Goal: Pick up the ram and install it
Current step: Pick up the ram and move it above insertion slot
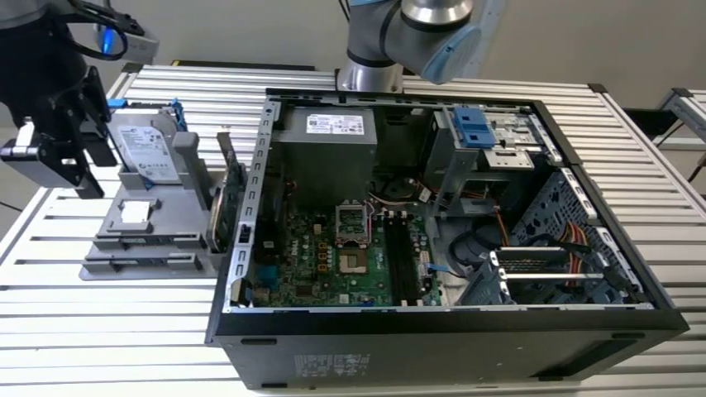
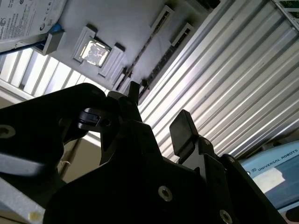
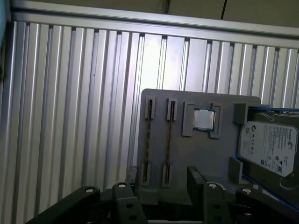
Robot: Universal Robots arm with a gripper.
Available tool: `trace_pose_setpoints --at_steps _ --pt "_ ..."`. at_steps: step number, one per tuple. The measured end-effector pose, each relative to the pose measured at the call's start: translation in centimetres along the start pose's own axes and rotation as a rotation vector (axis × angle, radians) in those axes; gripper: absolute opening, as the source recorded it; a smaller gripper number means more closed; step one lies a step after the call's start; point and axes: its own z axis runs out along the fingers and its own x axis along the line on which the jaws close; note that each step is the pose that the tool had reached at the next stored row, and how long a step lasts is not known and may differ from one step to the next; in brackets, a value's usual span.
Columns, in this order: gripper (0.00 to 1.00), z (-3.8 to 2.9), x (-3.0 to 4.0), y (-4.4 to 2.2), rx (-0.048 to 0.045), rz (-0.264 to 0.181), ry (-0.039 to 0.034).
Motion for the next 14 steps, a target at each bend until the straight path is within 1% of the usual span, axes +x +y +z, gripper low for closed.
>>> trace_pose_setpoints --at_steps 14 --pt "1.00 0.82 -0.15 -0.04 -0.0003 0.000 0.0046"
